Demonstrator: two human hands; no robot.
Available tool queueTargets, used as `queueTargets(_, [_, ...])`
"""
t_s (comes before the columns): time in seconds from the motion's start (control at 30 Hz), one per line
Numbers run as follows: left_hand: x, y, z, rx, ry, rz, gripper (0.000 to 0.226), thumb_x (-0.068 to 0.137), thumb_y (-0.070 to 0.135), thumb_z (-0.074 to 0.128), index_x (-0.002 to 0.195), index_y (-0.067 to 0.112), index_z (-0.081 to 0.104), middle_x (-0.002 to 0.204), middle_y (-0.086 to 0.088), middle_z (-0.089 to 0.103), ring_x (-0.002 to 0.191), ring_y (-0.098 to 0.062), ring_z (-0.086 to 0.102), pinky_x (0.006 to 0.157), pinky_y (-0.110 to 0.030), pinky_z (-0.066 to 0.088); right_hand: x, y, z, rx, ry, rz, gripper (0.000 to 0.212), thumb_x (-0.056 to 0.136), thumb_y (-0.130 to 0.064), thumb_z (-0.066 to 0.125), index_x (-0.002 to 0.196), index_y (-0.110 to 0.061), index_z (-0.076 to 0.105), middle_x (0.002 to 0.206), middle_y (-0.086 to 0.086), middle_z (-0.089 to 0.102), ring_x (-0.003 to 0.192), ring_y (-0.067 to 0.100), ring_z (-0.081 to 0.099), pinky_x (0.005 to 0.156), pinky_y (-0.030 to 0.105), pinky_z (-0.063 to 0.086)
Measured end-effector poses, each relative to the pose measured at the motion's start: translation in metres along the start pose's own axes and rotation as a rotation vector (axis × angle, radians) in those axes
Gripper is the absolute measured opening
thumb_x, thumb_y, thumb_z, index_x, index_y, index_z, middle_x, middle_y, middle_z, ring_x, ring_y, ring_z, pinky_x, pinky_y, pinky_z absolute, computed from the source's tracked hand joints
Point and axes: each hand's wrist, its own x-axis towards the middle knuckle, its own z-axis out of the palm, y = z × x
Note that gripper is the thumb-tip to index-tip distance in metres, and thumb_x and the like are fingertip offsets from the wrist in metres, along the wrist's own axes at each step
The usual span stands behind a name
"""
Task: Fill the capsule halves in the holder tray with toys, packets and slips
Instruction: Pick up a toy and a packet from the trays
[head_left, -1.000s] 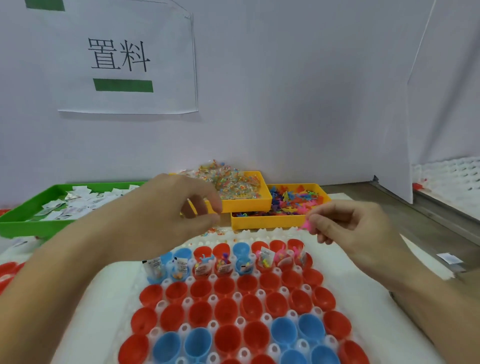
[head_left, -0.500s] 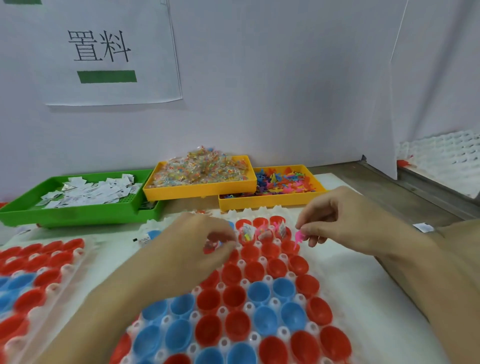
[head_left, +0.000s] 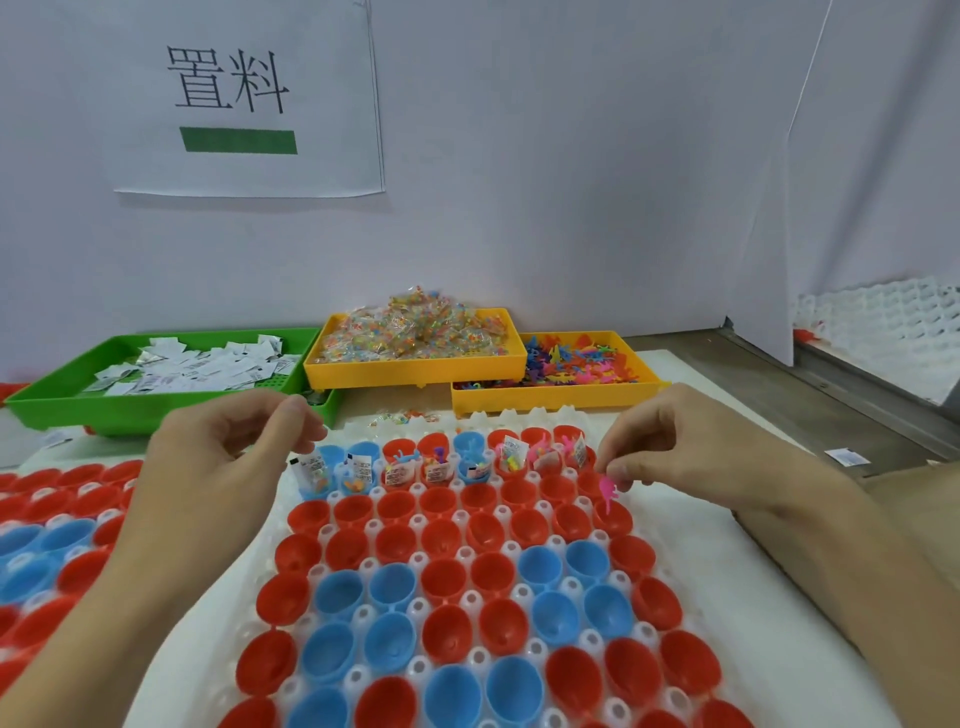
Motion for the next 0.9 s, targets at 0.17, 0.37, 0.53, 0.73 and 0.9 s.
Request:
queueTargets(0.17, [0.001,-0.002,-0.004,-0.008,0.030,-0.035,0.028,0.096,0.022,0.057,0.077,0.034,0.073,0.076,0.010,0.074,0.072,-0.004,0.069,0.071,-0.038,0.055,-0.001,-0.002,0.000,-0.004,-0.018,-0.001,0.017,0.085,-0.001,0.074,0.081,-0.017,0.080,0.076,-0.003,0.076,0.072,0.010,0.072,0.067,0.014,0.052])
queueTargets(0.37, [-0.001,0.001,-0.001,0.010,0.015,-0.036,0.026,0.094,0.020,0.058,0.077,0.032,0.073,0.075,0.010,0.073,0.071,-0.004,0.069,0.073,-0.038,0.056,-0.001,-0.003,0.000,-0.060,-0.039,0.007,0.021,0.082,-0.007,0.079,0.076,-0.027,0.080,0.078,-0.010,0.076,0.076,0.005,0.071,0.070,0.013,0.052])
queueTargets(0.53, [-0.003,0.003,-0.001,-0.001,0.005,-0.056,0.027,0.094,0.021,0.057,0.078,0.037,0.074,0.074,0.012,0.073,0.072,-0.003,0.068,0.067,-0.033,0.053,-0.001,-0.001,0.001,-0.073,-0.036,0.010,0.020,0.082,-0.011,0.079,0.076,-0.030,0.080,0.078,-0.014,0.076,0.078,0.001,0.070,0.072,0.010,0.049])
queueTargets(0.73, [-0.006,0.006,0.003,0.011,-0.024,-0.086,0.030,0.094,0.017,0.058,0.073,0.032,0.074,0.073,0.011,0.073,0.069,-0.001,0.068,0.069,-0.036,0.055,-0.001,0.003,0.000,-0.060,-0.020,0.020,0.021,0.083,-0.010,0.078,0.079,-0.030,0.080,0.080,-0.014,0.076,0.076,0.000,0.070,0.071,0.009,0.050])
queueTargets(0.9, [-0.007,0.009,0.003,0.029,-0.042,-0.084,0.029,0.095,0.018,0.059,0.075,0.033,0.073,0.074,0.010,0.074,0.070,-0.003,0.068,0.074,-0.038,0.055,0.000,0.006,0.003,-0.065,-0.013,0.024,0.021,0.082,-0.012,0.080,0.077,-0.032,0.080,0.080,-0.015,0.076,0.078,-0.002,0.069,0.070,0.008,0.048])
